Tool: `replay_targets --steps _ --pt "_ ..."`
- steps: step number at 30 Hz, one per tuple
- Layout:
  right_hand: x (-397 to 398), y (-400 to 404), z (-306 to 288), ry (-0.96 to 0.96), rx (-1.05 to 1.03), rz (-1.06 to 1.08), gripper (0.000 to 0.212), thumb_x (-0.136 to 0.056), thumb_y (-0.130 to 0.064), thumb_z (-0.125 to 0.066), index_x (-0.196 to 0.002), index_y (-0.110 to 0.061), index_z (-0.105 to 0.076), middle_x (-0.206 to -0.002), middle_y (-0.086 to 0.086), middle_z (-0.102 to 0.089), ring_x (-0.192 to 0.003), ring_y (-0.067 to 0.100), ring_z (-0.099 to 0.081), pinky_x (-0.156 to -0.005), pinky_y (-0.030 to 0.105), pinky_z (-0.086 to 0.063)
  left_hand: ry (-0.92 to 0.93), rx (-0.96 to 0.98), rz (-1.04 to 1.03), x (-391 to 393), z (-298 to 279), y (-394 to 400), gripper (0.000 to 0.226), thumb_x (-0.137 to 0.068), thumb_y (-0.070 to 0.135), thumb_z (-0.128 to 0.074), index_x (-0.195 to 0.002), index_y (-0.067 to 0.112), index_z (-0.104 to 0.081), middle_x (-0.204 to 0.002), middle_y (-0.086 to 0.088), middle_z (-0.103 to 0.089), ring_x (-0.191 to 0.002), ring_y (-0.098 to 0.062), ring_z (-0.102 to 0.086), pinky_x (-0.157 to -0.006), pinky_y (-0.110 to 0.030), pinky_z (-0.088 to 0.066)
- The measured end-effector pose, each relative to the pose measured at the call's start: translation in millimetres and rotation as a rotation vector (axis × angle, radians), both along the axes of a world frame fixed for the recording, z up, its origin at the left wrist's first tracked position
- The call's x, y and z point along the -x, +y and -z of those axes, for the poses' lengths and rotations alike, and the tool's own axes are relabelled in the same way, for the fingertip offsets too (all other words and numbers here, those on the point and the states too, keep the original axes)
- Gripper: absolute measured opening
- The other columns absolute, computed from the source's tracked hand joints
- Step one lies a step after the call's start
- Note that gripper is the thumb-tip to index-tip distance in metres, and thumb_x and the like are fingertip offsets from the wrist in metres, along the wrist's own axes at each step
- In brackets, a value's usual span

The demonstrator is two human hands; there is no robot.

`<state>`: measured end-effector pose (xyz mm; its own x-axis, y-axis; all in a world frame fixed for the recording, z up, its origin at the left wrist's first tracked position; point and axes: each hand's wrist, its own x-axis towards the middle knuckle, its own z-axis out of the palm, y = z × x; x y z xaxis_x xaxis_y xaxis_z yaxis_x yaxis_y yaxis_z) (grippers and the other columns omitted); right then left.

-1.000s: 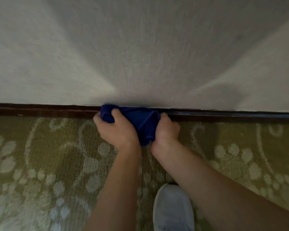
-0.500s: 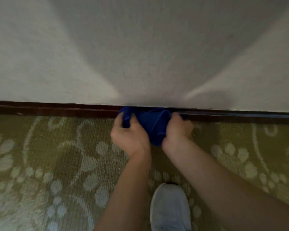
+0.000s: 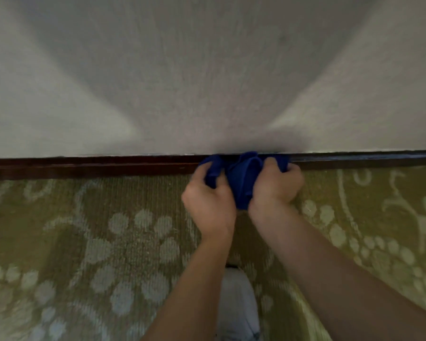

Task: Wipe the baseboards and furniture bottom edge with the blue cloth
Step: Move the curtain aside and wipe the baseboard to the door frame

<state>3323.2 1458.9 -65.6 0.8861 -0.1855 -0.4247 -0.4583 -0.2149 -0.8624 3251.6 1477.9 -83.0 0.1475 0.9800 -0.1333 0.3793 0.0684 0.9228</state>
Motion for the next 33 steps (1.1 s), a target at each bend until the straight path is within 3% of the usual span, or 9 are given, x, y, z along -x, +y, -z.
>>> replay_targets --steps 6,9,14,19,22,25,27,29,33 --pt "35 12 0 -0.038 0.031 -0.350 0.012 -0.086 -0.007 -0.058 -0.095 -0.005 -0.064 -0.091 0.014 -0.069 -0.083 0.028 -0.066 -0.077 0.037 -0.056 -0.049 0.049 -0.225 18 1 18 0.022 -0.090 0.010 -0.063 -0.111 0.007 -0.069 -0.102 -0.007 -0.070 -0.094 -0.016 -0.063 -0.087 -0.026 -0.051" --pt "2 -10 3 -0.050 0.105 -0.234 0.016 -0.086 -0.010 -0.058 -0.098 -0.004 -0.066 -0.090 0.012 -0.069 -0.082 0.029 -0.066 -0.076 0.037 -0.056 -0.138 0.128 -0.243 3 -1 8 0.017 -0.089 0.008 -0.065 -0.105 0.005 -0.068 -0.098 -0.007 -0.069 -0.093 -0.017 -0.063 -0.091 -0.032 -0.052" --pt "1 -1 -6 -0.043 0.179 -0.092 0.029 -0.092 -0.011 -0.053 -0.120 -0.004 -0.057 -0.113 0.013 -0.064 -0.100 0.029 -0.063 -0.089 0.037 -0.053 -0.152 0.225 -0.108 5 1 3 0.016 -0.090 0.013 -0.066 -0.106 0.013 -0.067 -0.098 -0.003 -0.070 -0.092 -0.017 -0.065 -0.088 -0.038 -0.056" --pt "76 45 -10 -0.059 0.098 -0.550 0.014 -0.088 -0.011 -0.057 -0.102 -0.008 -0.057 -0.097 0.007 -0.066 -0.095 0.027 -0.065 -0.088 0.034 -0.051 0.030 0.088 -0.378 47 12 45 0.026 -0.092 0.010 -0.055 -0.116 0.004 -0.063 -0.104 -0.010 -0.067 -0.095 -0.026 -0.062 -0.083 -0.028 -0.047" --pt "73 42 -7 -0.013 0.080 -0.609 0.013 -0.089 -0.014 -0.058 -0.101 -0.011 -0.060 -0.096 0.005 -0.066 -0.094 0.025 -0.065 -0.089 0.037 -0.052 0.036 0.075 -0.385 51 17 52 0.028 -0.090 0.012 -0.054 -0.115 0.004 -0.065 -0.105 -0.014 -0.069 -0.096 -0.030 -0.064 -0.087 -0.038 -0.052" --pt "23 12 1 -0.006 0.166 -0.392 0.018 -0.085 -0.016 -0.061 -0.102 -0.010 -0.062 -0.104 0.011 -0.068 -0.096 0.029 -0.065 -0.089 0.041 -0.054 -0.047 0.109 -0.236 29 16 24 0.024 -0.090 0.008 -0.058 -0.112 0.005 -0.067 -0.102 -0.013 -0.071 -0.095 -0.027 -0.066 -0.090 -0.045 -0.053" --pt "-20 -15 4 -0.046 0.265 -0.170 0.031 -0.083 -0.019 -0.062 -0.111 -0.004 -0.062 -0.110 0.019 -0.068 -0.101 0.034 -0.065 -0.089 0.049 -0.053 -0.177 0.265 0.008 10 12 1 0.020 -0.093 0.009 -0.060 -0.110 0.011 -0.069 -0.099 -0.005 -0.073 -0.092 -0.020 -0.068 -0.089 -0.044 -0.055" --pt "-46 -31 4 -0.065 0.306 -0.112 0.033 -0.084 -0.024 -0.059 -0.113 -0.006 -0.060 -0.111 0.017 -0.066 -0.100 0.035 -0.065 -0.090 0.052 -0.054 -0.286 0.412 0.187 0 7 -14 0.020 -0.095 0.011 -0.060 -0.112 0.015 -0.069 -0.100 0.000 -0.073 -0.094 -0.014 -0.069 -0.090 -0.037 -0.057" --pt "-23 -12 -5 -0.078 0.313 -0.086 0.033 -0.091 -0.018 -0.054 -0.121 -0.007 -0.052 -0.117 0.016 -0.064 -0.108 0.034 -0.062 -0.095 0.040 -0.049 -0.409 0.559 -0.099 4 11 -7 0.014 -0.096 0.011 -0.057 -0.104 0.018 -0.067 -0.099 -0.001 -0.071 -0.096 -0.019 -0.067 -0.089 -0.034 -0.053"
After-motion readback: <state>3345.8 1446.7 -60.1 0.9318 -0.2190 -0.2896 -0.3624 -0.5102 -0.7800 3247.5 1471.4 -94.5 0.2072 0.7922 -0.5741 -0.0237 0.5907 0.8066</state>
